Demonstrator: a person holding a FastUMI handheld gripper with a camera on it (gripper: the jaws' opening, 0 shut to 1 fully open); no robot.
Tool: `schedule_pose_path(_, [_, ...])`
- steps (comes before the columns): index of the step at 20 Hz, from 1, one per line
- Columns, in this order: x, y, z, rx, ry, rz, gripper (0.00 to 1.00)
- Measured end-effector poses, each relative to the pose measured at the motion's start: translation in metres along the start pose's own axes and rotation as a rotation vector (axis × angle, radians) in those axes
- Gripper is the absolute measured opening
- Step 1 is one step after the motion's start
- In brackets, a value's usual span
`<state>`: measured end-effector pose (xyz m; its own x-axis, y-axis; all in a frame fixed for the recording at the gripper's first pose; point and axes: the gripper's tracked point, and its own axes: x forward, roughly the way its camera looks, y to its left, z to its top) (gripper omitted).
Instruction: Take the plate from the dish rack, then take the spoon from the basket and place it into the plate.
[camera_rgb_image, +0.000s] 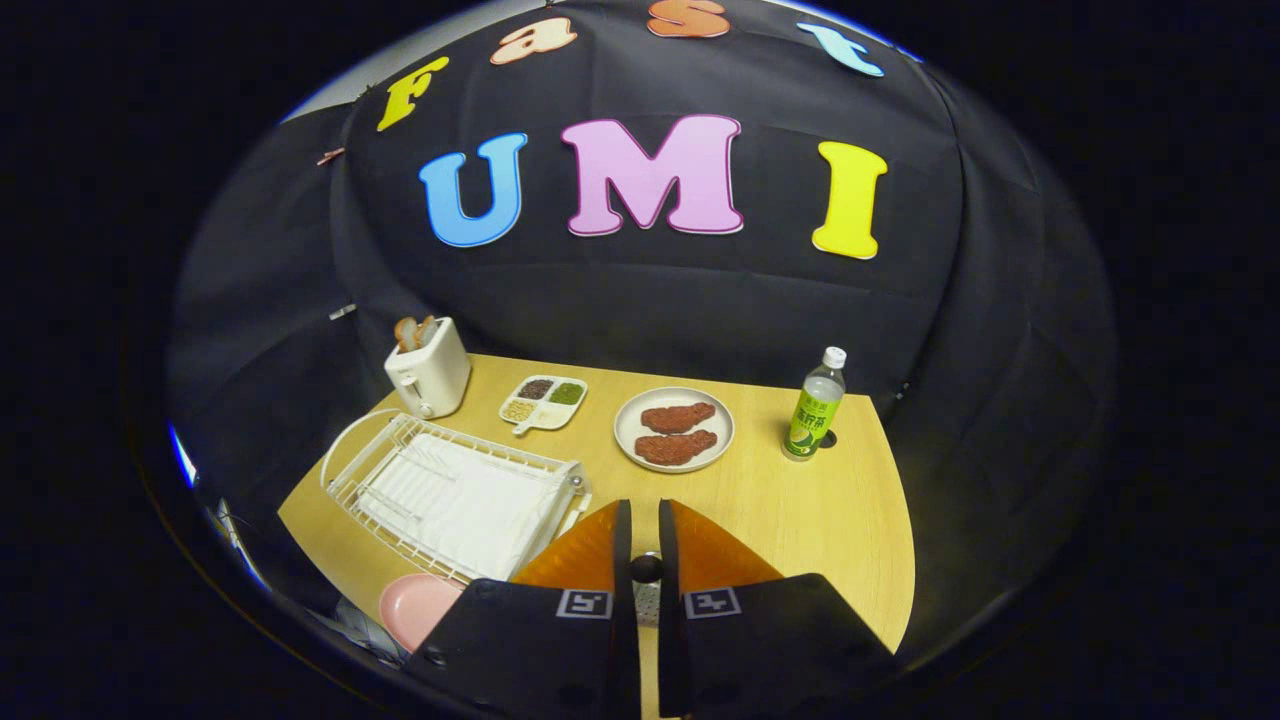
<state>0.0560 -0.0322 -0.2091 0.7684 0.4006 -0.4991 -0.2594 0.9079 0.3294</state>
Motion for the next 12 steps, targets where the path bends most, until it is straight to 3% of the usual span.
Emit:
schedule_pose_path(5, [-0.039, 0.078, 0.004, -0.043, -0.014, 0.136, 0.11])
schedule_pose_path(9, [-0.053, 0.160, -0.018, -0.050, -0.001, 0.295, 0.11])
schedule_pose_path(12, [-0.044, 0.201, -0.050, -0.095, 0.023, 0.359, 0.11])
